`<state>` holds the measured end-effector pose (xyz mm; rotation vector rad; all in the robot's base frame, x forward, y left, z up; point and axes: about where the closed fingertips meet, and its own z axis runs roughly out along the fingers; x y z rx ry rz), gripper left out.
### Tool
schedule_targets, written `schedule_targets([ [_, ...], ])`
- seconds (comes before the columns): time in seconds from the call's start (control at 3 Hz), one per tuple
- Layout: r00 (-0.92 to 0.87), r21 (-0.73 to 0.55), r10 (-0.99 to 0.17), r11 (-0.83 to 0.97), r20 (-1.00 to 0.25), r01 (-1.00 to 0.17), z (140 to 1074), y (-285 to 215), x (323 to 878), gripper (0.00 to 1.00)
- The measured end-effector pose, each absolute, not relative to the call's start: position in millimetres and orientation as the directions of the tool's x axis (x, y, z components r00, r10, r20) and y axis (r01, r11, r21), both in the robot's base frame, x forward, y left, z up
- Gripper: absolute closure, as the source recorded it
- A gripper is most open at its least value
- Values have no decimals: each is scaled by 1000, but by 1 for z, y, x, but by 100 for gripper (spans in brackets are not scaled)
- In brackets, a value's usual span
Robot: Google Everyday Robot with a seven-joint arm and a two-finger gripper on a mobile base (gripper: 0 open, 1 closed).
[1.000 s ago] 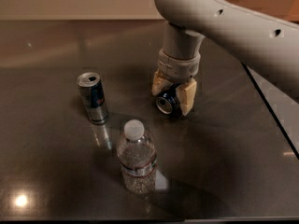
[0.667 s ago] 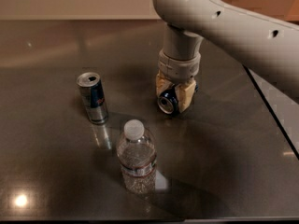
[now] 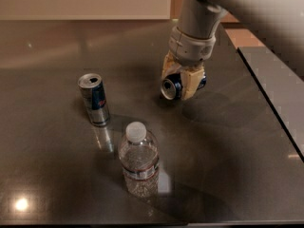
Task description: Place pepsi can upright
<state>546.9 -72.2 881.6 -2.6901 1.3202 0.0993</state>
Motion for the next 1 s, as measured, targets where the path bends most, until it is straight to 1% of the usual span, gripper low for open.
schedule_targets([
  [0.33, 490, -164, -819, -462, -299, -872, 917, -68, 547, 100],
  [0.67, 358, -174, -794, -314, -492, -934, 931, -65, 545, 100],
  [1.0, 237, -141, -695, -193, -679, -971, 942, -60, 537, 100],
])
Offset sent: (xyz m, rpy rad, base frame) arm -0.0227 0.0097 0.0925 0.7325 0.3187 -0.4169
